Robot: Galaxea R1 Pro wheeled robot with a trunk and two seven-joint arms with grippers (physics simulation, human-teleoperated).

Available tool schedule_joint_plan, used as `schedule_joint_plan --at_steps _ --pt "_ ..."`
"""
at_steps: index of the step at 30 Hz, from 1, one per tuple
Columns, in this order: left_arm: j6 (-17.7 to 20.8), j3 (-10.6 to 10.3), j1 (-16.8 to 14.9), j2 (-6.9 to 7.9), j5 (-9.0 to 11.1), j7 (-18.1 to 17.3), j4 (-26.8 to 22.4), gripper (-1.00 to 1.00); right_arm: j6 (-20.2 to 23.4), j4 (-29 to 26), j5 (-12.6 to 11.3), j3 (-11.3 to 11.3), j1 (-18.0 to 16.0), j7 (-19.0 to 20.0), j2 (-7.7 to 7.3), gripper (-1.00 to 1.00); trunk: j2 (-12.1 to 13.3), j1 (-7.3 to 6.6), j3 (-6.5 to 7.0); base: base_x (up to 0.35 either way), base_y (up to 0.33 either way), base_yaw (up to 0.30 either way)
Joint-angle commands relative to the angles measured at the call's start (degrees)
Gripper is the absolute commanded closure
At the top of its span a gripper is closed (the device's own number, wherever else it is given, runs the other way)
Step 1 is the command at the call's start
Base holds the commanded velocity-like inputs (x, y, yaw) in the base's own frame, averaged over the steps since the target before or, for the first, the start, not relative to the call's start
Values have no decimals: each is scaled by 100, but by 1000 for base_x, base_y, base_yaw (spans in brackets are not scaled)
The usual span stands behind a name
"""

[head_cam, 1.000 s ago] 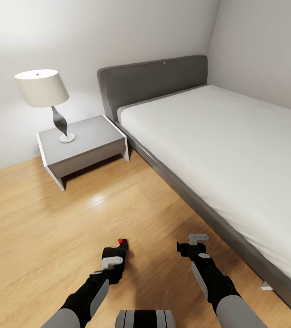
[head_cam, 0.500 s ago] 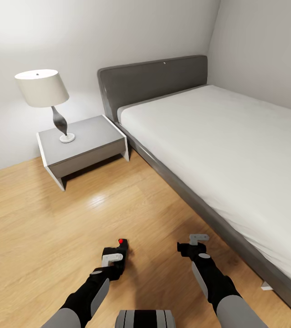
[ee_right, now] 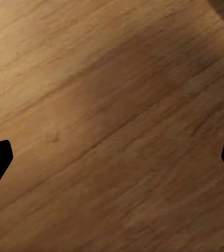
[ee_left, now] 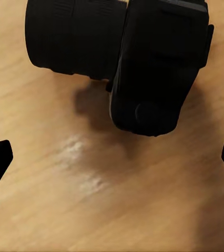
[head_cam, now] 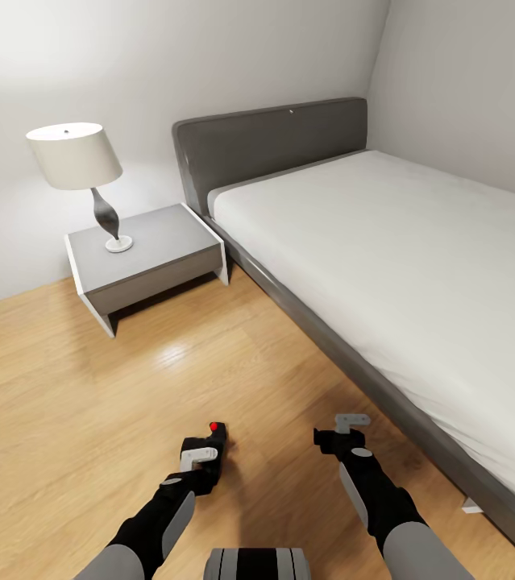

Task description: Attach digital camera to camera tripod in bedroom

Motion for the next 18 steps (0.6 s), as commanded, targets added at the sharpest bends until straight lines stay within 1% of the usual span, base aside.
schedule_joint_plan --at_steps 1,6,18 --pt "25 -44 0 5 62 54 -13 -100 37 -11 60 -22 -1 5 7 -100 -2 -1 -4 0 0 0" --pt "24 -41 1 4 64 54 -20 -100 37 -11 64 -21 -1 5 9 -100 -2 -1 -4 0 0 0" --pt "39 -63 0 9 65 -13 -25 -100 37 -11 70 -21 -1 5 12 -100 -18 30 -270 0 0 0"
